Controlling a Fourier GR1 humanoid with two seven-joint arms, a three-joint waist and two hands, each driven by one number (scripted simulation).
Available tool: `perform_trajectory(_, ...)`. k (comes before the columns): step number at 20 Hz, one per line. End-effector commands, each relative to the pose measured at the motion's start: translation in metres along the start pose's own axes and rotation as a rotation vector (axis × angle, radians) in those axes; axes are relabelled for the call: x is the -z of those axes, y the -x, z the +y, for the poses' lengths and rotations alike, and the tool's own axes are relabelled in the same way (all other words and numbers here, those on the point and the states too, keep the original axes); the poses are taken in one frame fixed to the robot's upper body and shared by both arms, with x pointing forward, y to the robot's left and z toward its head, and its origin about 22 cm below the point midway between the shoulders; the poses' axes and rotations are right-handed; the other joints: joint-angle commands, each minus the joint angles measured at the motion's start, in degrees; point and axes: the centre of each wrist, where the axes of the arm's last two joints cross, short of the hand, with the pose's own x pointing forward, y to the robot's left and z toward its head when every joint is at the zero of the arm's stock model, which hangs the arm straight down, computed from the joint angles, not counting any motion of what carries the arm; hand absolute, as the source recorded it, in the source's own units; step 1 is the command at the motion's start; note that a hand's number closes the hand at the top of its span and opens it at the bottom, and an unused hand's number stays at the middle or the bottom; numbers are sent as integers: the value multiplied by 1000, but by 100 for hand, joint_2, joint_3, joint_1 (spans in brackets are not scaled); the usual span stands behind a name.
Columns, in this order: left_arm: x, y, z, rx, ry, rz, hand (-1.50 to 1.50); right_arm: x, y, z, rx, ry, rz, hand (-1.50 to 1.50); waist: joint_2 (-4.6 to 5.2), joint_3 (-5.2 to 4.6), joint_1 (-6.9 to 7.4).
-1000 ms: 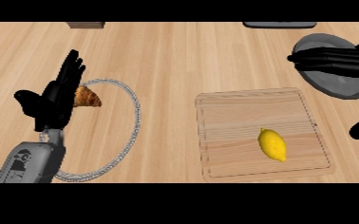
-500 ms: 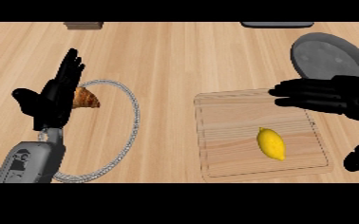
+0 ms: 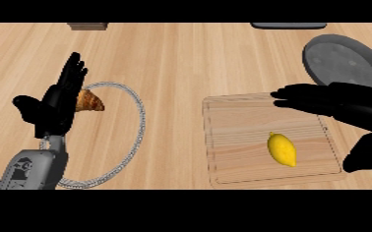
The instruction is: Pick the lemon from the cutting board and place it in the pan
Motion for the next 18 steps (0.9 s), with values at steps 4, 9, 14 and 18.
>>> perform_trajectory(4, 12, 11, 7, -2, 20, 8, 0, 11, 24, 19, 24, -108, -21, -150, 14, 0, 7)
perform_trajectory(9, 7, -12, 3, 11, -8, -18, 0, 15, 23, 26, -21, -176, -44, -150, 3, 2, 20)
perform_trajectory(14, 1, -15, 10, 10, -2, -7, 0, 22, 1, 53, -69, -184, -20, -150, -11, 0, -26)
perform_trajectory(18, -6, 5, -5, 15, 2, 7, 0, 16, 13, 40, -133, -216, 17, -150, -5, 0, -13)
